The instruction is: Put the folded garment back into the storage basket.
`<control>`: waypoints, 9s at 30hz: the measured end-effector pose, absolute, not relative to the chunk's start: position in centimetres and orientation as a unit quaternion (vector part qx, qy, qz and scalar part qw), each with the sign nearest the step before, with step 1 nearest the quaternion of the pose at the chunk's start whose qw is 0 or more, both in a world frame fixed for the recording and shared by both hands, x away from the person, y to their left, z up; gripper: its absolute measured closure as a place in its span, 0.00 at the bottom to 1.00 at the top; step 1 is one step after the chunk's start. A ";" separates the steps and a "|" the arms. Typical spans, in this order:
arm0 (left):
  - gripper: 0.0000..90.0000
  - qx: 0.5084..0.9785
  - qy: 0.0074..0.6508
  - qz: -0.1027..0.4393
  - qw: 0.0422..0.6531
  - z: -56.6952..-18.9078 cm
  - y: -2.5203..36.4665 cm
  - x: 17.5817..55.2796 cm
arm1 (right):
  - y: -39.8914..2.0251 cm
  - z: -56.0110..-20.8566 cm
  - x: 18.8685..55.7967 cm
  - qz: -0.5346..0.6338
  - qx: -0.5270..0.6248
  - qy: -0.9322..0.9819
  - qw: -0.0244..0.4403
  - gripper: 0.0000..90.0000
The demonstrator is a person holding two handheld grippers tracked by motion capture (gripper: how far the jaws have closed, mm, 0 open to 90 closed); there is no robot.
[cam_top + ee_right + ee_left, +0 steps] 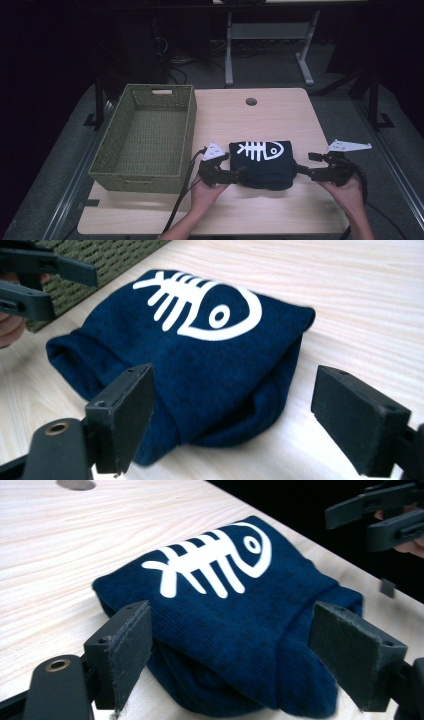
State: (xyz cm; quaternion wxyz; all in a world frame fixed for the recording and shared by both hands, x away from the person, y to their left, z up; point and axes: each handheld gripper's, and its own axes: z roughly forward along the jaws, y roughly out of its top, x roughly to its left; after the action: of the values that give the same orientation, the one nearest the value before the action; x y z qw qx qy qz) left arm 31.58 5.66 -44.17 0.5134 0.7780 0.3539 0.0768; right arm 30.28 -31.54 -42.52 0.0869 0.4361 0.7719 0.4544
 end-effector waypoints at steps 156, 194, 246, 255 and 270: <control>0.71 0.776 0.365 0.023 0.514 -31.6 14.1 33.2 | -22.5 -30.6 32.8 0.500 0.385 0.775 0.036 0.80; 0.71 0.761 0.385 0.031 0.521 -30.1 20.7 33.6 | -16.1 -28.9 35.2 0.508 0.346 0.788 0.020 0.80; 0.71 0.734 0.441 0.059 0.513 -30.2 28.9 33.1 | -7.5 -29.4 37.8 0.512 0.320 0.797 -0.007 0.80; 0.71 0.726 0.458 0.068 0.509 -30.4 30.6 32.8 | -5.3 -29.6 38.3 0.510 0.316 0.800 -0.011 0.80; 0.71 0.712 0.483 0.076 0.504 -30.9 33.3 32.4 | -2.0 -30.0 38.6 0.508 0.307 0.805 -0.014 0.80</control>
State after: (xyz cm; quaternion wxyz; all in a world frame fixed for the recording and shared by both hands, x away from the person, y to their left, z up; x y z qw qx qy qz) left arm 32.38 33.28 -30.88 0.5037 0.7120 0.4834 0.0757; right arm 38.58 -2.01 -29.98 -0.0139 0.3070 0.8049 0.5077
